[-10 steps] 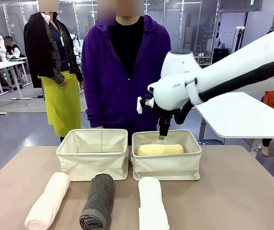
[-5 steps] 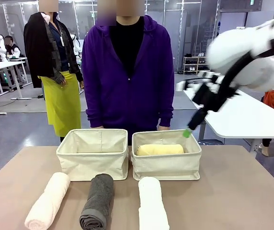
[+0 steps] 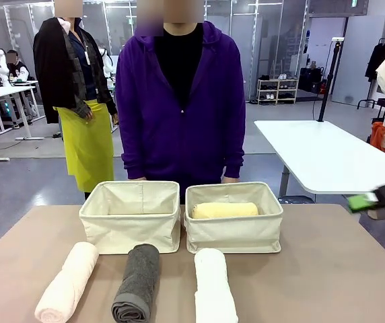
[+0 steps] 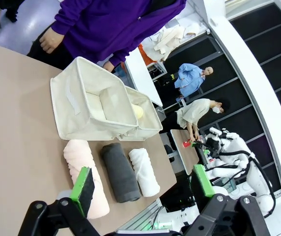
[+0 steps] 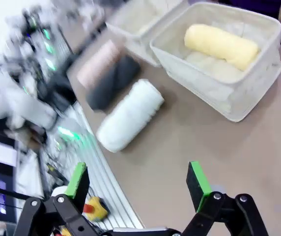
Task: Divide the towels into two baskets.
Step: Pick up one hotel-folded towel from the bottom of the table and place it in the Fabric basket indicated by the person.
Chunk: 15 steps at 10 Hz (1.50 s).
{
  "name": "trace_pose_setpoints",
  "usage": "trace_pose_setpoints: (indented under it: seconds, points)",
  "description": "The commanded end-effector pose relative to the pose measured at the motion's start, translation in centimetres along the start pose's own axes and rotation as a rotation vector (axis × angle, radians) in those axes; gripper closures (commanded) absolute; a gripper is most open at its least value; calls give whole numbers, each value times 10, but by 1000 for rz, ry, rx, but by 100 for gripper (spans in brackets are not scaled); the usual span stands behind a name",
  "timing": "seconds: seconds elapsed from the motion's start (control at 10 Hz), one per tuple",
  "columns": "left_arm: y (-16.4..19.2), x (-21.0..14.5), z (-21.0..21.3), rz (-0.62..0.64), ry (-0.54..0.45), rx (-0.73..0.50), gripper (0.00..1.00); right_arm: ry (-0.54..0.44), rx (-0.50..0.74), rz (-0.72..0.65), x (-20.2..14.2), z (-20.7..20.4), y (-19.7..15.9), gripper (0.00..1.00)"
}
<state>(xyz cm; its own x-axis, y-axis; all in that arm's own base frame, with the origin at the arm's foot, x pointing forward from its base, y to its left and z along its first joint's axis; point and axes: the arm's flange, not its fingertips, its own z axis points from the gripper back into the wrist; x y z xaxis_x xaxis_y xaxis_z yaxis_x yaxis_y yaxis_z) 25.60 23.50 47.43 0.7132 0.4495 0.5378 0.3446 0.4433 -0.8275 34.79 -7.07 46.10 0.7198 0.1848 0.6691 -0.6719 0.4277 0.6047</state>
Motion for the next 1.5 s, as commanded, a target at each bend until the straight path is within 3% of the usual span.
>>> trace_pose_setpoints:
  seconds: [0.0,0.5,0.7,1.4]
  points:
    - [-1,1,3,-11,-13,-22,0,-189,89,-104,-58,30,-29,0]
    - [-1,1,3,-11,-13,-22,0,-363,154,-452,-159,76,-50,0]
    - [-1,1,3,-11,-13,-22,0,-333,135,-394,-149,80,-62,0]
    - [-1,1,3,-11,-13,-22,0,-333,135,-394,-149,80,-62,0]
